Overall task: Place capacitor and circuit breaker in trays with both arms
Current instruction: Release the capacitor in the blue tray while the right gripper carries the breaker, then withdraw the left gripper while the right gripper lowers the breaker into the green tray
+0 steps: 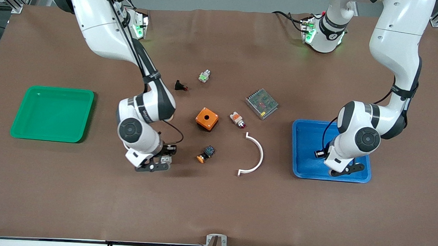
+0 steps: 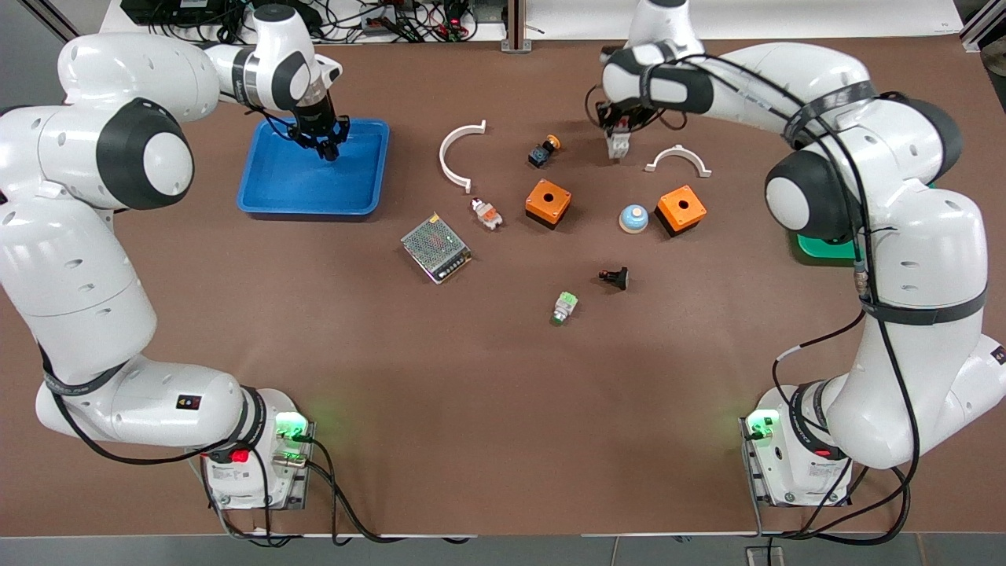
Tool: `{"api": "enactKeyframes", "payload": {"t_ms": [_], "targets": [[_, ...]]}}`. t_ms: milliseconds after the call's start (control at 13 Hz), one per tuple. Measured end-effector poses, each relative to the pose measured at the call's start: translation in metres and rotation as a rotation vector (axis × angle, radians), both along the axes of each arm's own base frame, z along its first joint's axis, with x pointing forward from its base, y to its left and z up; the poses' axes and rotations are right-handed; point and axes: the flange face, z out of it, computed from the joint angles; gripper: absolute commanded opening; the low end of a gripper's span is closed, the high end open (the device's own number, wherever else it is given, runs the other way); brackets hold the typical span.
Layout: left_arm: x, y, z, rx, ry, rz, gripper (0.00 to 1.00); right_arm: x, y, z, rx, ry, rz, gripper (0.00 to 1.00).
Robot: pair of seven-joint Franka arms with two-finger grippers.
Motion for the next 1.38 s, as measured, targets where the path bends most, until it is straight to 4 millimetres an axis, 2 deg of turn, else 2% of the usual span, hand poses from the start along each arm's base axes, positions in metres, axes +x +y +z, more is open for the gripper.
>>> {"api": "enactKeyframes", "payload": {"t_ms": [77, 231, 308, 385, 538, 692, 769, 846, 923, 1077, 1231, 1385], "targets": [[-0.002, 0.001, -0.003, 0.001, 0.006, 0.001, 0.43, 0.008, -0.022, 0.029, 0.006, 0.001, -0.029, 0.22], [-0.003, 0.001, -0.006, 0.001, 0.011, 0.001, 0.72, 0.01, -0.072, 0.087, 0.011, 0.053, -0.085, 0.2], [-0.003, 0.001, -0.006, 0.001, 0.011, 0.0, 1.0, 0.007, -0.098, 0.112, 0.013, 0.085, -0.099, 0.2], [-0.003, 0.0, -0.006, 0.0, 0.01, 0.0, 1.0, 0.002, -0.123, 0.135, 0.014, 0.117, -0.093, 0.2], [-0.002, -0.003, -0.003, -0.003, 0.006, -0.004, 1.0, -0.01, -0.171, 0.167, 0.001, 0.179, -0.067, 0.16], [0.0, -0.009, 0.011, -0.009, -0.012, -0.012, 1.0, -0.019, -0.218, 0.182, -0.012, 0.211, -0.036, 0.14], [0.003, -0.014, 0.029, -0.013, -0.031, -0.018, 1.0, -0.022, -0.244, 0.18, -0.027, 0.226, -0.016, 0.11], [0.006, -0.019, 0.056, -0.018, -0.059, -0.025, 1.0, -0.025, -0.269, 0.172, -0.048, 0.244, 0.007, 0.11], [0.009, -0.023, 0.091, -0.021, -0.092, -0.032, 1.0, -0.029, -0.294, 0.16, -0.064, 0.268, 0.025, 0.11], [0.013, -0.021, 0.169, -0.019, -0.152, -0.084, 1.0, -0.04, -0.33, 0.136, -0.058, 0.318, 0.022, 0.11], [0.011, -0.002, 0.238, -0.007, -0.186, -0.164, 1.0, -0.051, -0.35, 0.115, -0.052, 0.358, 0.012, 0.11], [0.008, 0.037, 0.286, 0.005, -0.18, -0.229, 1.0, -0.06, -0.372, 0.093, -0.048, 0.357, 0.028, 0.08]]}}
